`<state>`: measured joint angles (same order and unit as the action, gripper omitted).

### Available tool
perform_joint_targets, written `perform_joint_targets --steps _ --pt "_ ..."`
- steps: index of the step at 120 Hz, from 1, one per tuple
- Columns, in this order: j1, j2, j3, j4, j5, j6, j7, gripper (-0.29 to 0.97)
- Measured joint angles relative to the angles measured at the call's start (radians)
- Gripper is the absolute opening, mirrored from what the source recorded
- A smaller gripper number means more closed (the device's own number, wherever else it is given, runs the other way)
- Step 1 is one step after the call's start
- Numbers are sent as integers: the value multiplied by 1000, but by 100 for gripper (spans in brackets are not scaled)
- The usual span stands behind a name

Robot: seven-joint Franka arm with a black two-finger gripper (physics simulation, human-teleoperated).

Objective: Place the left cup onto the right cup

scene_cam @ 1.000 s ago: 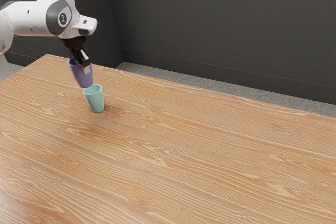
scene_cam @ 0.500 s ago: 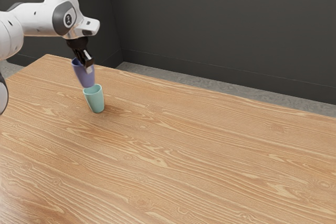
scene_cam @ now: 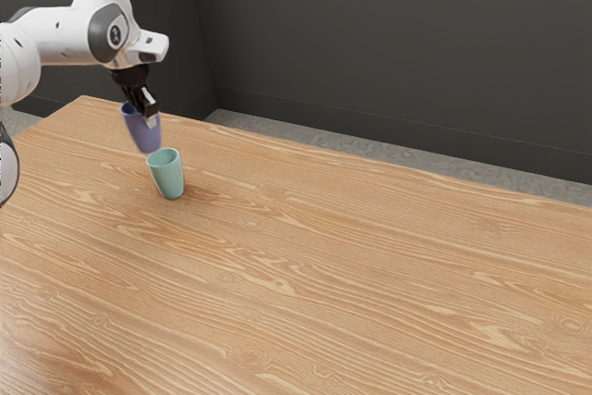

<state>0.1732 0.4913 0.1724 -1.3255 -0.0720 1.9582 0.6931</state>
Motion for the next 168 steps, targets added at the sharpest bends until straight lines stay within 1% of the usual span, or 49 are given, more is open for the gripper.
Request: perform_joint_targets --steps 45,116,168 --pt "10 66 -30 79 -1 0 0 -11" --pt "47 108 -49 108 0 2 1 -10" --pt "50 138 -50 134 -1 3 2 -10"
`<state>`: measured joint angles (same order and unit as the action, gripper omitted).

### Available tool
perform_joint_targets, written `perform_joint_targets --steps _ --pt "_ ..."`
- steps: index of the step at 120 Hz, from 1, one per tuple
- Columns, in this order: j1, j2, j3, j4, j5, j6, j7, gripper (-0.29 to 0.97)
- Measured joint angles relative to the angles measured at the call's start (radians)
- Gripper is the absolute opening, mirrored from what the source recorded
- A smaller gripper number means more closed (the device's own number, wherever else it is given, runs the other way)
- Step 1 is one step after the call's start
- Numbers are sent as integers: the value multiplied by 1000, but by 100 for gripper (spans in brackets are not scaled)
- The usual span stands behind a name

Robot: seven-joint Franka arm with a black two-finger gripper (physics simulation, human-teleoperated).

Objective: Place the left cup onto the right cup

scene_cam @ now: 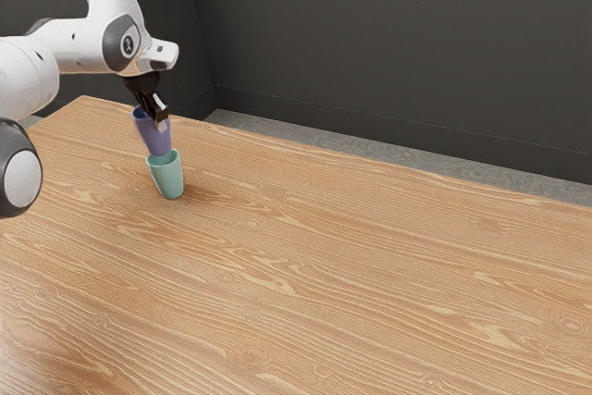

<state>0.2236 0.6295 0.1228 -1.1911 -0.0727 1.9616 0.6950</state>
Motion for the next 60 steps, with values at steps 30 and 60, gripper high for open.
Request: perform_joint_targets --steps 30,60 --pt "5 14 0 3 -1 4 1 -10" --pt "4 28 -7 14 -1 7 1 -10"
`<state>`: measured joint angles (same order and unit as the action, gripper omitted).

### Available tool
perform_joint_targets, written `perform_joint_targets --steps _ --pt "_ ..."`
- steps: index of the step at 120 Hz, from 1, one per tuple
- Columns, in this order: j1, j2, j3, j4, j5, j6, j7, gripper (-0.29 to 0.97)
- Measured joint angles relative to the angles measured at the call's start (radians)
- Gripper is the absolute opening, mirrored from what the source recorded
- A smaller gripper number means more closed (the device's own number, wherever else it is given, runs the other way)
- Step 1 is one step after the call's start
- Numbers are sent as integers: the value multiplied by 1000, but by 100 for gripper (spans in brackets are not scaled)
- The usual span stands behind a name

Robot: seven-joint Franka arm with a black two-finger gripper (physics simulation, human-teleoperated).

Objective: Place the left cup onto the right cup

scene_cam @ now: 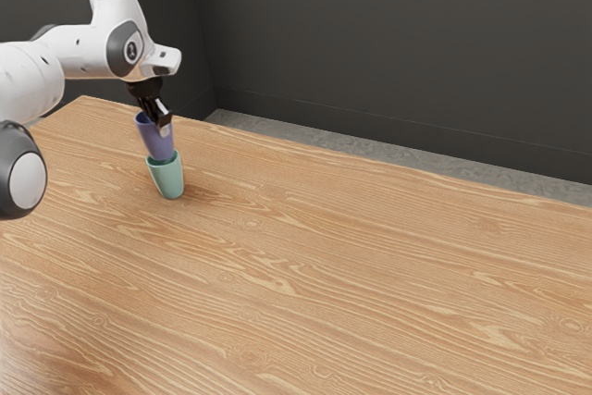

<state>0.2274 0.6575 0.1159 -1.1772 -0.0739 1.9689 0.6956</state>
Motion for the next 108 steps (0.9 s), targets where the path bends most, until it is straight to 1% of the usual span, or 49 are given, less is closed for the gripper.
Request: perform_joint_targets --steps 108 --pt "9 24 -2 0 -1 8 -1 -10"
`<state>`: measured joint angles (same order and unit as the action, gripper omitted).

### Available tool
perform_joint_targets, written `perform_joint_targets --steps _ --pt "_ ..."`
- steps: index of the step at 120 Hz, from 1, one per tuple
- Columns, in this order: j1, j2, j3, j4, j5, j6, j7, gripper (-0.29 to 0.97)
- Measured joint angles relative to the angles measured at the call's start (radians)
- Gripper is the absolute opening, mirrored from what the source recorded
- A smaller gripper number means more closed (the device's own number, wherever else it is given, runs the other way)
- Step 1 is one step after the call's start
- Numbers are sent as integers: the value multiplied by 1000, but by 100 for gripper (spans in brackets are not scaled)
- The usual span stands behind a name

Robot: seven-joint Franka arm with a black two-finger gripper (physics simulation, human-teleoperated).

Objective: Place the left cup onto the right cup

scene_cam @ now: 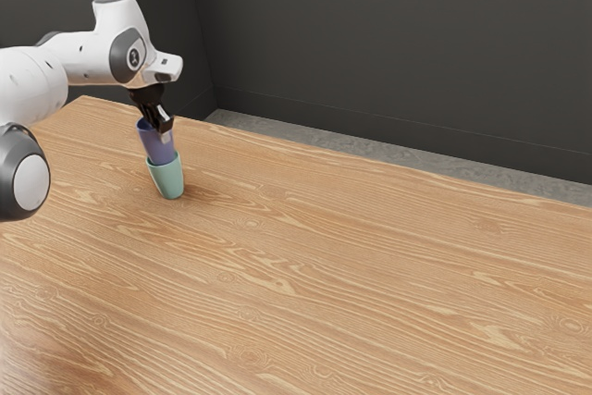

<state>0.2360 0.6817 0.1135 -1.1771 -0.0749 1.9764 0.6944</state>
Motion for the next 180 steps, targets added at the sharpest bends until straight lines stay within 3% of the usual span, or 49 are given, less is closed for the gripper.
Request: perform_joint_targets --steps 129,145,166,180 --pt "-1 43 0 20 -7 2 0 -8" --pt "-1 43 -1 19 -11 4 2 3" --pt "-2 43 -2 19 -12 7 5 34" --pt "-5 40 -3 19 -13 9 6 47"
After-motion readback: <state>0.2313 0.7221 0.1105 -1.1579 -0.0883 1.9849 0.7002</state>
